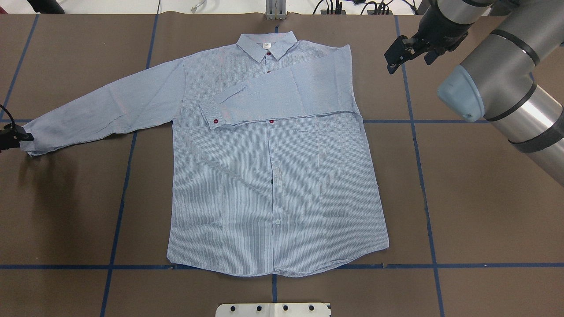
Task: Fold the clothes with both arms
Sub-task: 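Lower the left gripper onto the other sleeve cuff and grasp it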
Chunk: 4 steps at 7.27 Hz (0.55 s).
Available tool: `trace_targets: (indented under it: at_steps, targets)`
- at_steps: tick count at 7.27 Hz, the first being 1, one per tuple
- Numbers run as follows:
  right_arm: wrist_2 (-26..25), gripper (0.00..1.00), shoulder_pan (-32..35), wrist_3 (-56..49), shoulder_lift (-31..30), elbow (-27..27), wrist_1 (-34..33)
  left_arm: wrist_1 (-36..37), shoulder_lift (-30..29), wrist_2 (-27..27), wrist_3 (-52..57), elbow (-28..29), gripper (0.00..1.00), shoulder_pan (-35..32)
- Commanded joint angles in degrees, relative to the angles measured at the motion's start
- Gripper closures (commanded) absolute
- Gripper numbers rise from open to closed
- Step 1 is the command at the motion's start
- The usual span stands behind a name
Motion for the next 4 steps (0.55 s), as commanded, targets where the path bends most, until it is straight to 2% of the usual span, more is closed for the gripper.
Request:
trace_targets:
  at_steps: [1, 4]
  targets:
    - [0.00, 0.00, 0.00, 0.00, 0.04, 0.00, 0.00, 0.16, -0.04, -0.25, 0.08, -0.05, 0.54, 0.00]
    - [-0.09, 0.00, -0.08, 0.35, 0.04, 0.18, 0.00, 0.24, 0.14, -0.16, 0.08, 0.12, 0.54, -0.08]
